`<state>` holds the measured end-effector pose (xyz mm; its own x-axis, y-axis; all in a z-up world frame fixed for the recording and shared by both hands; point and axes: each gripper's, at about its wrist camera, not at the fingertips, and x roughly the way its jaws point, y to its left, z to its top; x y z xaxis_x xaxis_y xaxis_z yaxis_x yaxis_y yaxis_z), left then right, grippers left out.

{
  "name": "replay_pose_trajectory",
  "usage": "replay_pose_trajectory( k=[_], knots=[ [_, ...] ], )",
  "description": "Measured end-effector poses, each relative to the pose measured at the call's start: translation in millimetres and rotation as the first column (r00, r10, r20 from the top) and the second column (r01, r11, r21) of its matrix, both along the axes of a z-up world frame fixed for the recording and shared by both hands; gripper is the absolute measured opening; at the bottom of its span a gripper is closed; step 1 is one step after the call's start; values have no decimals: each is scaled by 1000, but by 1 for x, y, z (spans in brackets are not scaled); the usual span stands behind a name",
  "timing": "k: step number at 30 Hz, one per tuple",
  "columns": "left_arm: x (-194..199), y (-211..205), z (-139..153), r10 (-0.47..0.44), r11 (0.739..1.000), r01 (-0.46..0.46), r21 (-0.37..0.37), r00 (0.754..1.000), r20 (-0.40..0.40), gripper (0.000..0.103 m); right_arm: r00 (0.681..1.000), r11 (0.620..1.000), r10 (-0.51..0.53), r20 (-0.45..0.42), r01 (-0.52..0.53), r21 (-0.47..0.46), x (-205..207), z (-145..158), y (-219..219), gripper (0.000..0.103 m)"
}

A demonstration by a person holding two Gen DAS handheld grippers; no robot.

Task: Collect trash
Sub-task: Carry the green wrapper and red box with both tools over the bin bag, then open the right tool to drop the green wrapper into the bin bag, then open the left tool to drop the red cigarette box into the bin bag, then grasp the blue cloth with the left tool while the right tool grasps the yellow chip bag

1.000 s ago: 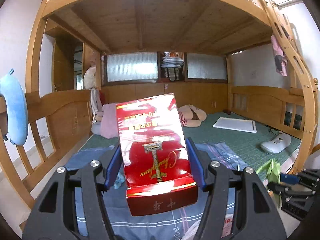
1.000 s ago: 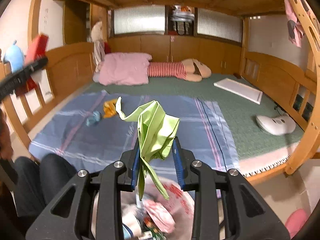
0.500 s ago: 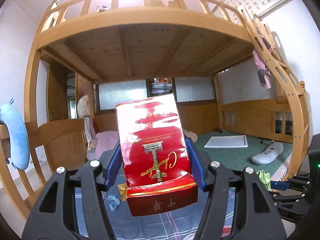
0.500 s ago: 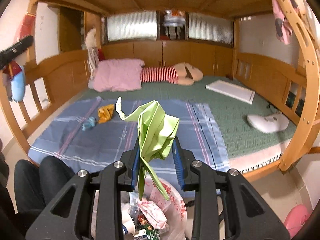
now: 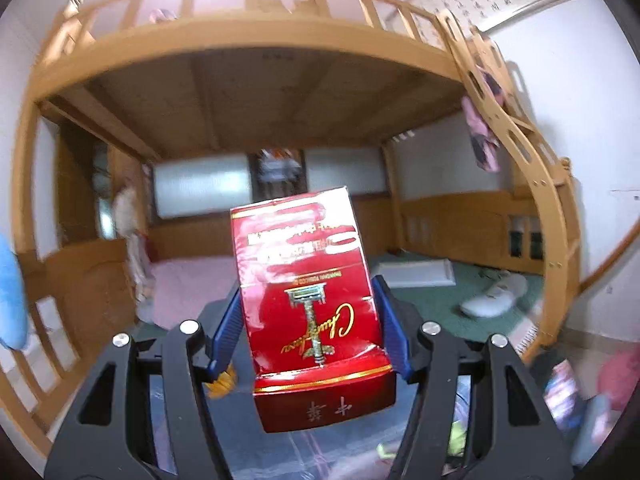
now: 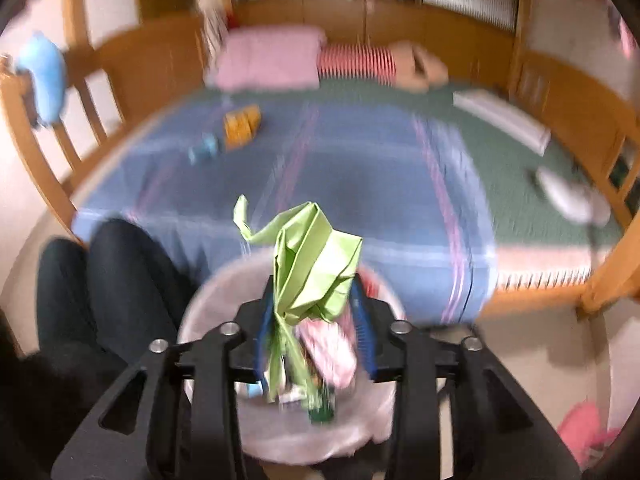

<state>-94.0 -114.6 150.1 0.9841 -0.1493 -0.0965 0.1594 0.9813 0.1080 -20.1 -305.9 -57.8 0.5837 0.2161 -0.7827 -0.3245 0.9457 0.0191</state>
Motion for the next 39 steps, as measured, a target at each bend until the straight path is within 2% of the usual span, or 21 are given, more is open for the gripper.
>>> replay_pose_trajectory(
  k=[1,2,4,6,10,14,17,19,20,21,24,28,30,32,35,37,38,39],
  knots=[
    [5,0,-4,-22,1000,22,-7,999,-31,62,999,1000,-23,-27,23,-3,4,-9,-1,48],
    [15,-2,-12,-67,998,65,-25,993,-95,62,998,999,-40,-38,40,1,6,-14,-3,57],
    [32,-3,-25,-125,992,115,-58,973,-193,62,995,995,-89,-43,91,33,8,-17,-11,69],
    [52,-5,-46,-167,985,145,-94,937,-306,61,991,989,-131,-26,132,60,8,-11,-18,70],
    [75,-18,-81,-203,979,184,-86,880,-430,62,958,959,-277,67,272,84,4,7,-49,74],
    [95,-34,-122,-254,966,238,-104,782,-569,62,930,926,-355,95,335,174,0,18,-75,74],
    [99,-46,-146,-271,956,280,-88,729,-628,62,912,903,-394,110,363,231,-4,25,-88,74],
    [101,-54,-160,-281,948,307,-84,686,-671,65,906,895,-408,117,371,247,-6,28,-92,74],
    [103,-57,-170,-286,944,316,-89,656,-698,76,903,892,-413,120,375,254,-7,29,-93,75],
    [103,-58,-175,-285,944,316,-92,645,-710,85,901,890,-416,121,376,259,-5,30,-94,75],
    [103,-56,-185,-271,949,304,-89,633,-726,88,906,890,-408,110,368,270,-2,28,-93,75],
    [110,-39,-185,-239,964,250,-92,658,-714,92,912,889,-400,86,363,281,4,21,-88,76],
    [120,-21,-187,-208,976,190,-106,674,-709,95,921,893,-385,64,354,280,10,15,-82,76],
    [135,9,-197,-167,985,89,-145,675,-719,97,929,903,-367,50,343,259,17,7,-73,76],
    [164,52,-219,-95,983,-60,-172,638,-765,97,943,920,-333,21,320,225,30,-7,-55,76],
    [185,90,-229,-26,970,-170,-173,635,-772,97,951,927,-309,-6,303,223,41,-16,-43,76],
    [199,119,-233,42,953,-256,-162,639,-768,97,953,929,-302,-14,298,222,46,-19,-39,76],
    [209,137,-237,78,940,-303,-156,636,-768,97,955,931,-294,-23,292,218,50,-22,-34,76]
  ],
)
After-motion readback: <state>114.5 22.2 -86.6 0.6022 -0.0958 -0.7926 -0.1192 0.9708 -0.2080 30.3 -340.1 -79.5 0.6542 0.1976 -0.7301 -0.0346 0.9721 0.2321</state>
